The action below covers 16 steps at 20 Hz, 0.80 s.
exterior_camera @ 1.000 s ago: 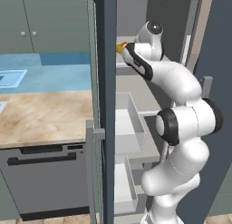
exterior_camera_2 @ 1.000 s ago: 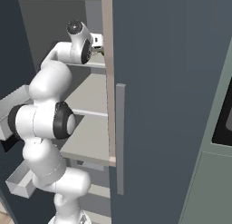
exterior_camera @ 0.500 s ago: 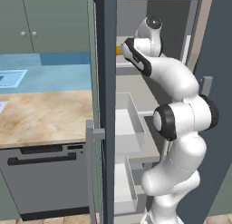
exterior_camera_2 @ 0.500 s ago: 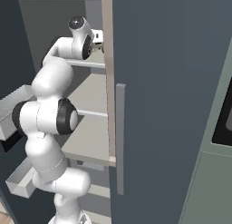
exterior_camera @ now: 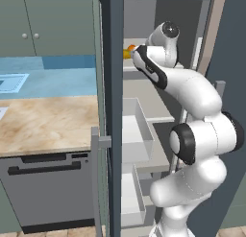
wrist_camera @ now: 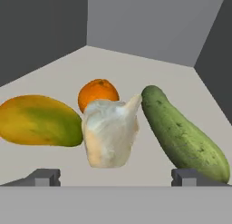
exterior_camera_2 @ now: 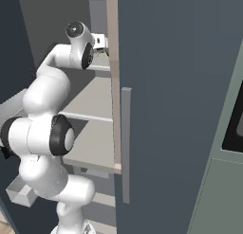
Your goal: Take the cucumber and garlic from the second highest rack and move them to the highest rack where the tangerine and mango are located, to maximize freezer space. Close the freezer door after rearranging.
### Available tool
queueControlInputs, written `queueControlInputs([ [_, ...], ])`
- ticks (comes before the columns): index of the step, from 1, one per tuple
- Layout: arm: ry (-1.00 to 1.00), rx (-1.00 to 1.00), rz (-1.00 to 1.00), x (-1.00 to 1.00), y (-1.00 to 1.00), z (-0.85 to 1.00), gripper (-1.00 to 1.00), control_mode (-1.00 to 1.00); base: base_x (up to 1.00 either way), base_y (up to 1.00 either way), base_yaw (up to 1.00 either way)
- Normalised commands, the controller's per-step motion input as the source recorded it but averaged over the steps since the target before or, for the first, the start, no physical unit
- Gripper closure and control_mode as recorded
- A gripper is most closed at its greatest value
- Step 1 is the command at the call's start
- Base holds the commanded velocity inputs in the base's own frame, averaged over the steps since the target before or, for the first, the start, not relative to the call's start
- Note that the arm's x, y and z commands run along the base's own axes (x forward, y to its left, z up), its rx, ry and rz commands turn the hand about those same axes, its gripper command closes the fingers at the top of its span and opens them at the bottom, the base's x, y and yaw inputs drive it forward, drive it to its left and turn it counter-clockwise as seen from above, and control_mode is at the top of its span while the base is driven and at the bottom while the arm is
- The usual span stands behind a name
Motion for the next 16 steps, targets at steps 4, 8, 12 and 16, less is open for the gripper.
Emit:
queueControlInputs([
  [4,0.0,-0.01,0.0,-1.0,-0.03,0.11,-1.0,-1.0,0.0,0.0,0.0],
  [8,0.0,0.0,0.0,-1.0,-0.19,0.6,-1.0,-1.0,0.0,0.0,0.0],
  [12,0.05,-0.01,0.0,-1.0,-0.15,0.63,-1.0,-1.0,0.0,0.0,0.0],
  [16,0.23,-0.04,0.0,-1.0,0.0,0.21,-1.0,-1.0,0.0,0.0,0.0],
])
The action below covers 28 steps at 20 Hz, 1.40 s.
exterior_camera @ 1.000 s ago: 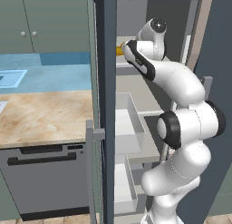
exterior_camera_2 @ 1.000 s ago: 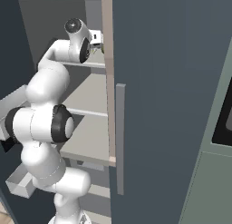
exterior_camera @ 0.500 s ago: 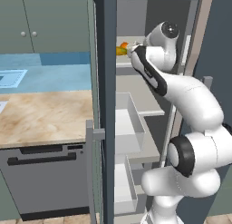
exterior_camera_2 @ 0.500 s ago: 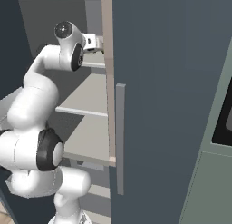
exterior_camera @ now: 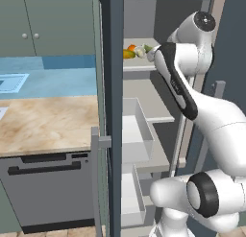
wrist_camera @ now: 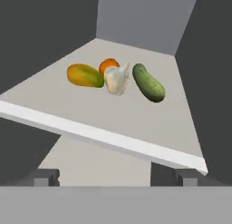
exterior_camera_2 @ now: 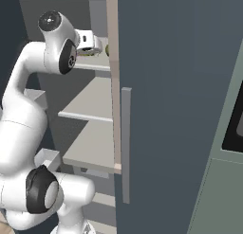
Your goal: Take the cucumber and garlic from the second highest rack and move them to the highest rack where the tangerine and mango are located, to maximize freezer space. Close the freezer door after rearranging.
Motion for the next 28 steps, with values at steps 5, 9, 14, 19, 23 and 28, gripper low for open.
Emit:
queueControlInputs([
  [5,0.33,-0.03,0.0,-1.0,0.0,-0.06,-1.0,-1.0,0.0,0.0,0.0],
  [9,0.07,0.0,0.0,-0.43,0.01,-0.04,-1.0,-1.0,0.0,0.0,0.0],
  [14,0.02,-0.03,0.01,-0.5,0.0,-0.01,-1.0,-1.0,0.0,0.0,0.0],
  [19,0.08,-0.04,0.0,-0.47,0.05,-0.06,-1.0,-1.0,0.0,0.0,0.0],
  [23,0.0,0.0,0.0,-0.61,0.0,-0.11,-1.0,-1.0,0.0,0.0,0.0],
  [28,0.0,0.0,0.0,-0.56,0.0,-0.2,-1.0,-1.0,0.0,0.0,0.0],
])
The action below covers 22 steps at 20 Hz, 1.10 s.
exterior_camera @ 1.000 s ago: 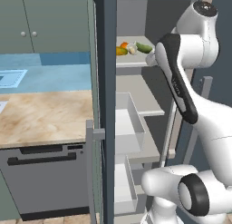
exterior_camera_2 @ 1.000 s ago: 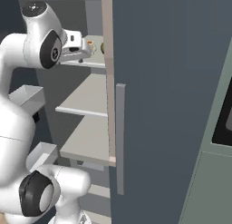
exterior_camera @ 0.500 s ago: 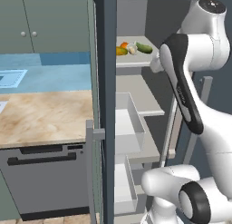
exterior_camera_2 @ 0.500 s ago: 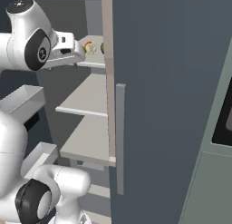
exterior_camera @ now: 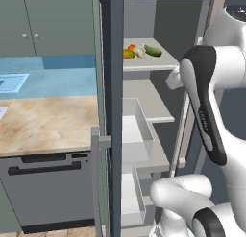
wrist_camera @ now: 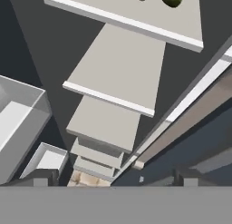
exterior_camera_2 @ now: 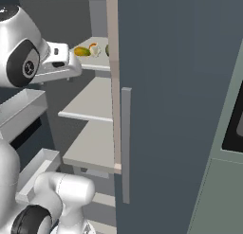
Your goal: Take the cucumber and garlic from the second highest rack and move them to the highest rack where the tangerine and mango are located, to maximize freezer space. Close the freezer door after rearranging.
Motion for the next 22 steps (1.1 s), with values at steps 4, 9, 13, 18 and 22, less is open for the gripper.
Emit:
queueControlInputs([
  [4,-0.07,0.0,0.0,-0.77,0.0,-0.28,-1.0,-1.0,0.0,0.0,0.0],
  [9,-0.16,0.0,0.0,-0.74,0.0,-0.28,-1.0,-1.0,0.0,0.0,0.0],
  [13,-0.08,0.0,0.0,-0.56,0.0,-0.04,-1.0,-1.0,0.0,0.0,0.0],
  [18,0.06,-0.01,0.0,-0.04,0.0,0.0,-1.0,1.0,0.0,0.0,0.0],
  [22,0.0,0.0,0.0,0.0,0.0,0.0,-1.0,1.0,-0.6,0.0,0.0],
])
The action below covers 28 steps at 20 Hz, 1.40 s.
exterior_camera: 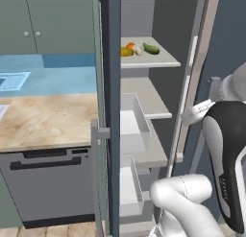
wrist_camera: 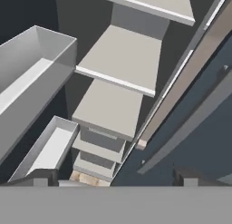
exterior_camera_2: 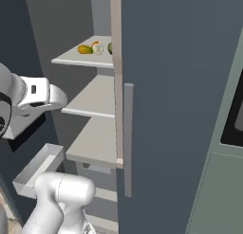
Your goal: Take the cucumber and garlic from the second highest rack and move them to the highest rack where the tangerine and mango are located, to maximize freezer space. Close the freezer door after rearranging.
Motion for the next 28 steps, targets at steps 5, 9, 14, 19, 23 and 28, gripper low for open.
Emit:
queueControlInputs([
  [5,0.0,0.0,0.0,0.0,0.0,0.0,-1.0,1.0,-0.99,0.0,0.0],
  [9,0.0,0.0,0.0,0.0,0.0,0.0,-1.0,1.0,-0.76,0.0,0.0],
  [14,0.0,0.0,0.0,0.0,0.0,0.0,-1.0,1.0,-0.47,0.16,0.0],
  [19,0.0,0.0,0.0,0.0,0.0,0.0,-1.0,1.0,-0.1,0.48,0.0],
  [23,0.0,0.0,0.0,0.0,0.0,0.0,-1.0,1.0,-0.11,0.53,0.0],
  [28,0.0,0.0,0.0,0.0,0.0,0.0,-1.0,1.0,-0.29,0.04,0.0],
])
